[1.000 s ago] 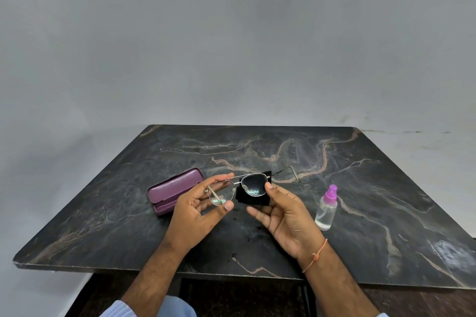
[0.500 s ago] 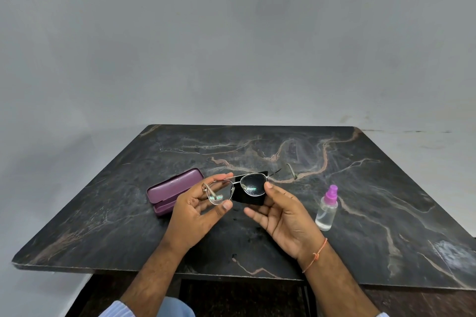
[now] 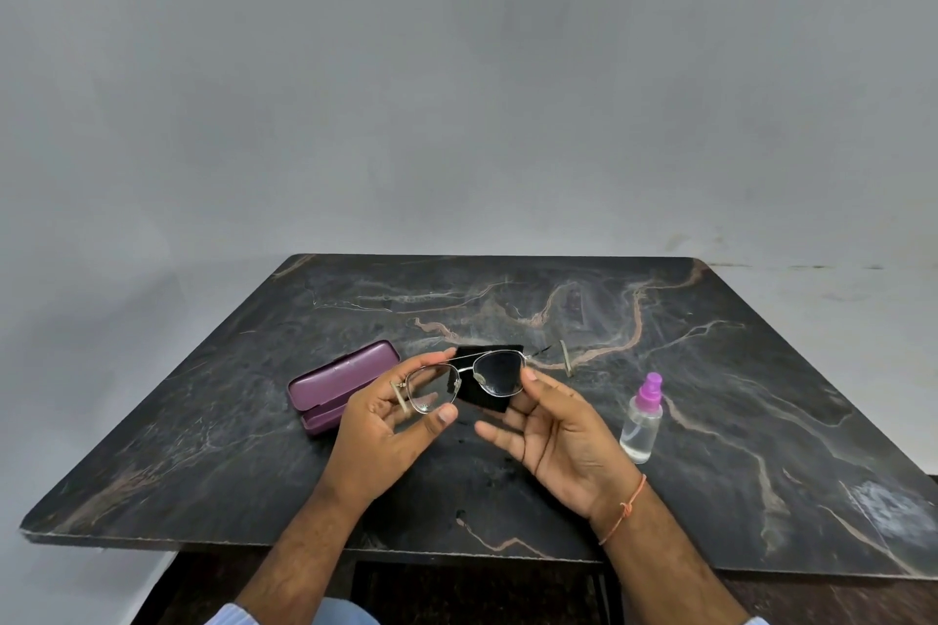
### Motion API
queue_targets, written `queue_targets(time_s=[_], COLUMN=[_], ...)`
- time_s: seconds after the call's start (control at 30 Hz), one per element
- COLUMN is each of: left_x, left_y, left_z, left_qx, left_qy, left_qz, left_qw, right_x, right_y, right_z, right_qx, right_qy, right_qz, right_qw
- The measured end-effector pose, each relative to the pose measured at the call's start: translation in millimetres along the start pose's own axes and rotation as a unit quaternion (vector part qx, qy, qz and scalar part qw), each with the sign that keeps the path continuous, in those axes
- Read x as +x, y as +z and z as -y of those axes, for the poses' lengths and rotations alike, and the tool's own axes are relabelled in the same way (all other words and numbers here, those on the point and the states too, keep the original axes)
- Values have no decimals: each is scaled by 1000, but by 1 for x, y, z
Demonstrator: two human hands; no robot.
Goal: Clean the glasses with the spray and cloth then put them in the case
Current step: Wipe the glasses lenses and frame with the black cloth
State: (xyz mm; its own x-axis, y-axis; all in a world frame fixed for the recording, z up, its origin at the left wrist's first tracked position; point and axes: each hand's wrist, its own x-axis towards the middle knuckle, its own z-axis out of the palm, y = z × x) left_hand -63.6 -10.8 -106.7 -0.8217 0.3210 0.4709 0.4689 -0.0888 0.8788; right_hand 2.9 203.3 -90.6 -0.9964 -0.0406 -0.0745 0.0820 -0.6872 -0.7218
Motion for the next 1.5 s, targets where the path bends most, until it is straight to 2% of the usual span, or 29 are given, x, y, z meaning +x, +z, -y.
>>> queue_targets(time_s=[0.2,0.4,0.53,0.73,1.1,1.27,1.37,1.5], left_x=[1,3,2,2,4,6,6,6], left_y=[0,2,1,1,0,-1,1,0], left_z=[1,4,6,6,2,3,5,6], left_qx=[35,52,51,33,11,-6,15,40], left_qy=[6,2,2,-1,-6,-30,-25,-15], left_qz=[10,12,23,24,-1,-43,-32,-19], left_qw=[999,999,998,999,1000,999,999,999], right_x=[2,5,5,-2,-3,-9,-16,-25], right_y=[-10,-6,-9,-8,0,-2,-1,9], right_z=[14,11,10,12,9,13,10,0], right_qx=[-100,-72,-19,-36,-62,-12,-10,-88], right_qy=[-5,-39,-7,28,-44,-104,-135,-154], right_qz=[-28,-67,-26,27,-88,-155,-160,-146], right_qw=[995,994,999,999,993,982,978,973])
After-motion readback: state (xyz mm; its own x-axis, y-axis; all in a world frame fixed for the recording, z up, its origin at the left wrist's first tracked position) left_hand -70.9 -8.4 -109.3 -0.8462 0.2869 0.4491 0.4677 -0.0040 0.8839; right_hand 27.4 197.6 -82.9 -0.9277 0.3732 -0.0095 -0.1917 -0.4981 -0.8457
